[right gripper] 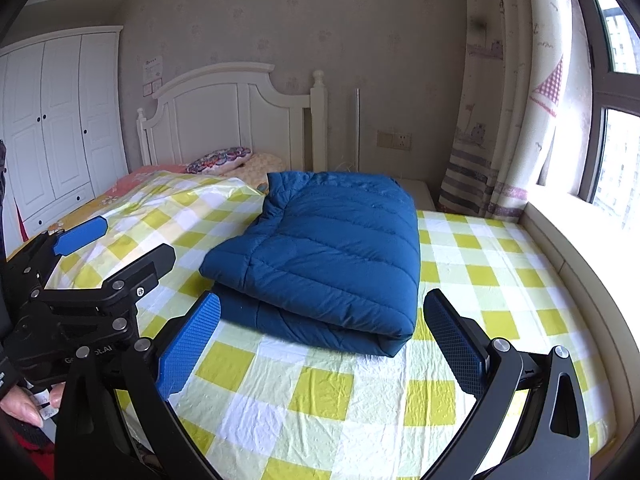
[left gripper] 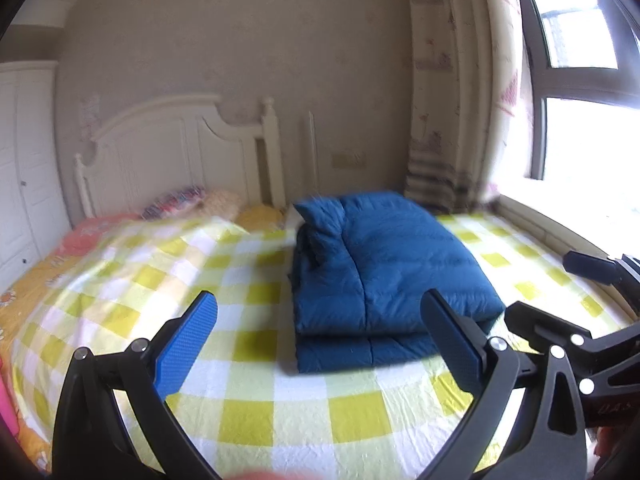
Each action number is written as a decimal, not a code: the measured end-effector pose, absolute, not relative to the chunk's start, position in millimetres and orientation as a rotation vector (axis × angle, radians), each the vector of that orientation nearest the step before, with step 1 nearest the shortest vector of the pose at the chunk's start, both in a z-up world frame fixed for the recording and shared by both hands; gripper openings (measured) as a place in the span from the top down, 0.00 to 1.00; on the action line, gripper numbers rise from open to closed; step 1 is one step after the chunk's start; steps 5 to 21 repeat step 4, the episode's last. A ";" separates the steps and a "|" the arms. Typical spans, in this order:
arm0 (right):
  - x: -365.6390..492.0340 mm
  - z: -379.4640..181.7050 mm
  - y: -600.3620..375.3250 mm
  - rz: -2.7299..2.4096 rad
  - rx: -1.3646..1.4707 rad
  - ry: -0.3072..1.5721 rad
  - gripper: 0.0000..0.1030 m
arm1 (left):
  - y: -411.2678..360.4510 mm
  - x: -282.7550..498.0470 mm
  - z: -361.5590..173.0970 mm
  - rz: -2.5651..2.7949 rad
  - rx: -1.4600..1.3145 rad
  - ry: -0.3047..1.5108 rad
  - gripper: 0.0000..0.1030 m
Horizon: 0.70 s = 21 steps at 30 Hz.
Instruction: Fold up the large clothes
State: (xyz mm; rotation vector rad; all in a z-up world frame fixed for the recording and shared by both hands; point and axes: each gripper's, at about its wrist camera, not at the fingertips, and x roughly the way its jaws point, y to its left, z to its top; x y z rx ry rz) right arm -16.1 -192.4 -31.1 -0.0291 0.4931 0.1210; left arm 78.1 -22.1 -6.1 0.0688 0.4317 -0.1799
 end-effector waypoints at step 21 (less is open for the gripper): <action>8.8 -43.0 -218.0 0.108 -0.038 0.552 0.05 | 5.9 129.1 -30.2 -0.213 0.024 0.586 0.02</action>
